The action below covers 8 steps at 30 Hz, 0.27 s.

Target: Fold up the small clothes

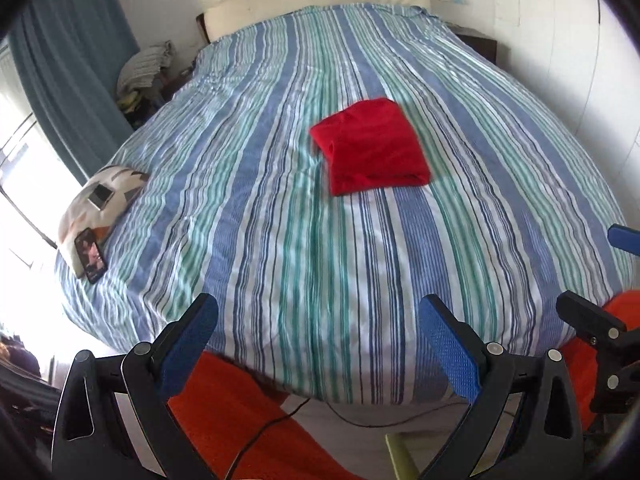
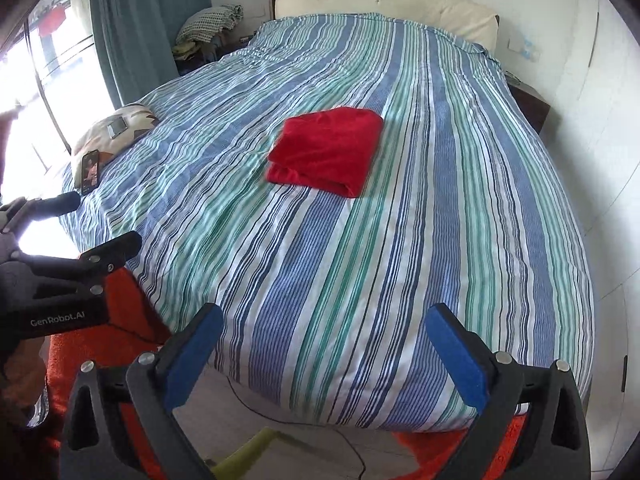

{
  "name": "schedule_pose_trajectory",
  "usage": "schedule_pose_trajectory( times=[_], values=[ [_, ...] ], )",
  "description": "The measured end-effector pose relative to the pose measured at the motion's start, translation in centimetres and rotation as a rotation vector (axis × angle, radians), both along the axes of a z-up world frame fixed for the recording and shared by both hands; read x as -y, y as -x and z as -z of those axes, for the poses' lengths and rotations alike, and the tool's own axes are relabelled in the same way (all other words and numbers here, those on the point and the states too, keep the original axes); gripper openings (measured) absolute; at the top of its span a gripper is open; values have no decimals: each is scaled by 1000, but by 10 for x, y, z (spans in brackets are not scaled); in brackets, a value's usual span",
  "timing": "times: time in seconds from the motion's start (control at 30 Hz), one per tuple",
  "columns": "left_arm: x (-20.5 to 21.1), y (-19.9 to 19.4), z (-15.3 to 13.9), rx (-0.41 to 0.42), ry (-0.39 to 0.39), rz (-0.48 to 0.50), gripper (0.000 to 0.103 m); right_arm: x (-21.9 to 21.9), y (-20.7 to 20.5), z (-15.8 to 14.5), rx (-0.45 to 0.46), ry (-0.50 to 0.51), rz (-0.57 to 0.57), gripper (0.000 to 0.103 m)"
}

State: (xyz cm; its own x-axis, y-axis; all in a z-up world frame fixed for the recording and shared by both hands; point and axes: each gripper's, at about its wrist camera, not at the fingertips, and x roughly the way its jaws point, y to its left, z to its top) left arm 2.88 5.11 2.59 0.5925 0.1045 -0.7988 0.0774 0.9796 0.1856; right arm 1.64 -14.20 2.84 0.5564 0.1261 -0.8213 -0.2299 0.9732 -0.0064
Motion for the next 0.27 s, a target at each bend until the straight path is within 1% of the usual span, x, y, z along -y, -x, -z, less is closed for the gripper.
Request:
schedule_pose_trajectory(
  times=[0.17,0.27],
  values=[
    [0,5,2,-9,27,-3,102,5,-2,2,-8,-18,19,100],
    [3,9,-1,11,25,10,102,5,-2,2,-5,-28,23,100]
  ],
)
